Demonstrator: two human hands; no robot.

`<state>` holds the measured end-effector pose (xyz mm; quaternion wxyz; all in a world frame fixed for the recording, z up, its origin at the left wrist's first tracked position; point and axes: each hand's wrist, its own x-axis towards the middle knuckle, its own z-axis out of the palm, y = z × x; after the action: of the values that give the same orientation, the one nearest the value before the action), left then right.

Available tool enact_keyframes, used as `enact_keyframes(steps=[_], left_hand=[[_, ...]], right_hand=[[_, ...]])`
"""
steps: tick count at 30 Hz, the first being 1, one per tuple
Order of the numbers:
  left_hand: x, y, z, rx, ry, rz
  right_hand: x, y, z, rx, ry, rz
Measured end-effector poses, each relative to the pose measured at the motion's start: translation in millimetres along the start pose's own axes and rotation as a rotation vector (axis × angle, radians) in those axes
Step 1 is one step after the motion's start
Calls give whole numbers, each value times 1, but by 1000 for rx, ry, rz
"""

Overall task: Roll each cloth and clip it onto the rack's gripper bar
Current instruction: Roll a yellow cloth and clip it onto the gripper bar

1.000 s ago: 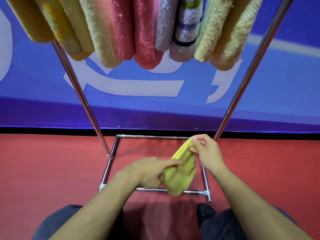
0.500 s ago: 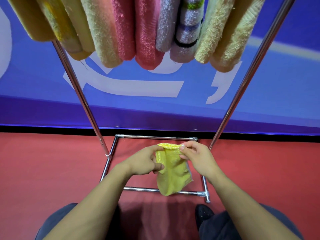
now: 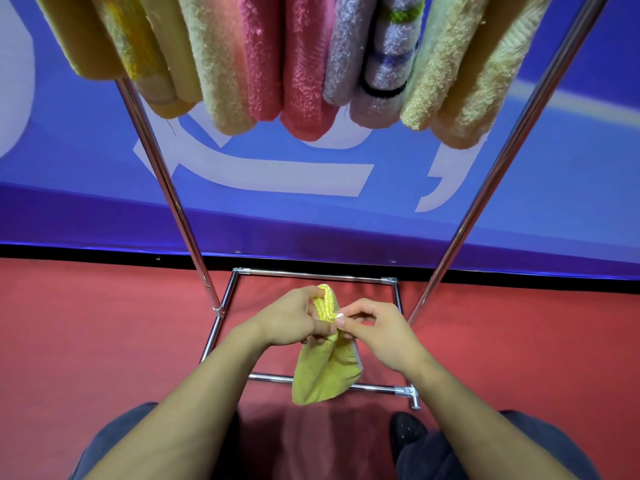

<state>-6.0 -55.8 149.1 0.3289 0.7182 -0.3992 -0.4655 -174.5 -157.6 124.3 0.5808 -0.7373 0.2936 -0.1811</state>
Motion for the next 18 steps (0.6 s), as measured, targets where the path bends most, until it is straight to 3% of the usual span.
enact_keyframes(steps=[14, 18], left_hand=[[-4, 5, -5, -230, 40, 17], [-8, 13, 1, -318, 56, 57]], right_hand=[[0, -6, 3, 39, 46, -67], [2, -6, 4, -61, 127, -136]])
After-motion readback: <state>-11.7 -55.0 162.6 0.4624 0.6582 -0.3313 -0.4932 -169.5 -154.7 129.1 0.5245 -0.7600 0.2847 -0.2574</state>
